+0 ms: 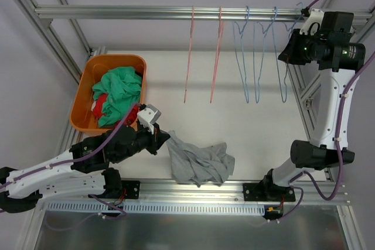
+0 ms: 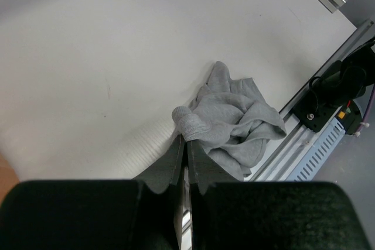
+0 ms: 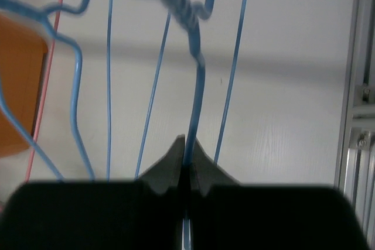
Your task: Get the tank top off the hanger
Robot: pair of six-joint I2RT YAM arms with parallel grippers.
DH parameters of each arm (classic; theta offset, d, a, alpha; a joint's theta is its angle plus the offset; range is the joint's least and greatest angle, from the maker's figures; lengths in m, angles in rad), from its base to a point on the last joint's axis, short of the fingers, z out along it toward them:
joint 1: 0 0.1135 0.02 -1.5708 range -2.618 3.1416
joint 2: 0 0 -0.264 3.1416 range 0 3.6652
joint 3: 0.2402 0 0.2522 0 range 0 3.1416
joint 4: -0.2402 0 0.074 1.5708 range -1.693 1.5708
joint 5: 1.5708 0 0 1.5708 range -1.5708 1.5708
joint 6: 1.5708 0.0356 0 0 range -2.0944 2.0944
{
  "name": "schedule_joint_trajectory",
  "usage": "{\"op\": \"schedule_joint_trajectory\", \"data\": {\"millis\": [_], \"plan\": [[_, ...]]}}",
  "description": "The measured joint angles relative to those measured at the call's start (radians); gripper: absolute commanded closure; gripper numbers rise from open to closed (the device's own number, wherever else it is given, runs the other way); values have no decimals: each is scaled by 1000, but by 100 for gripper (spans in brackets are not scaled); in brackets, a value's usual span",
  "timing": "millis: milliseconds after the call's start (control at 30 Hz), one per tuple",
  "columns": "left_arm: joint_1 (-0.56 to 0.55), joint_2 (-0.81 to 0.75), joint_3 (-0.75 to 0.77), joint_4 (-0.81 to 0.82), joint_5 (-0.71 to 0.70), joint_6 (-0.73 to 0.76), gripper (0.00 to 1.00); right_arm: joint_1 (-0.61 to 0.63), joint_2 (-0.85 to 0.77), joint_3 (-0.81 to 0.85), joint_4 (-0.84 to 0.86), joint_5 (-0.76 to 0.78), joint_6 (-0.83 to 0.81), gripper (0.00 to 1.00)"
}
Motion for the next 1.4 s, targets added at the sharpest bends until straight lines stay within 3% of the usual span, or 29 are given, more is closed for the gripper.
{"op": "schedule_joint_trajectory", "data": {"millis": [200, 233, 267, 300, 367, 567, 767, 967, 1167, 1267, 1333, 1367, 1400], "plan": [[0, 38, -44, 6, -47, -35, 100, -23, 30, 16, 15, -33, -12, 100], [0, 62, -56, 6, -59, -49, 89, -24, 27, 7, 22, -35, -17, 100], [0, 79, -63, 6, -68, -52, 70, -24, 23, -1, 29, -36, -20, 100], [0, 103, -68, 5, -78, -56, 19, -24, 20, -8, 34, -36, -23, 100], [0, 156, -72, 5, -89, -77, 2, -24, 18, -13, 39, -37, -27, 100], [0, 262, -68, 10, -98, -103, 1, -24, -3, -54, 60, -37, -30, 100], [0, 351, -18, 41, 11, -87, 1, -28, -36, -139, 97, -35, -32, 100], [0, 372, -14, 81, 101, -65, 1, -36, -46, -164, 126, -35, -34, 94], [0, 372, -14, 122, 159, -51, 1, -38, -49, -164, 126, -44, -35, 99], [0, 370, -14, 130, 167, -51, 1, -39, -49, -164, 124, -45, -31, 74], [0, 368, -14, 136, 168, -51, 2, -41, -49, -166, 104, -42, -30, 66], [0, 366, -14, 138, 169, -51, 1, -42, -52, -172, 97, -40, -28, 39], [0, 365, -14, 140, 170, -51, 1, -42, -55, -178, 89, -37, -20, 38]]}}
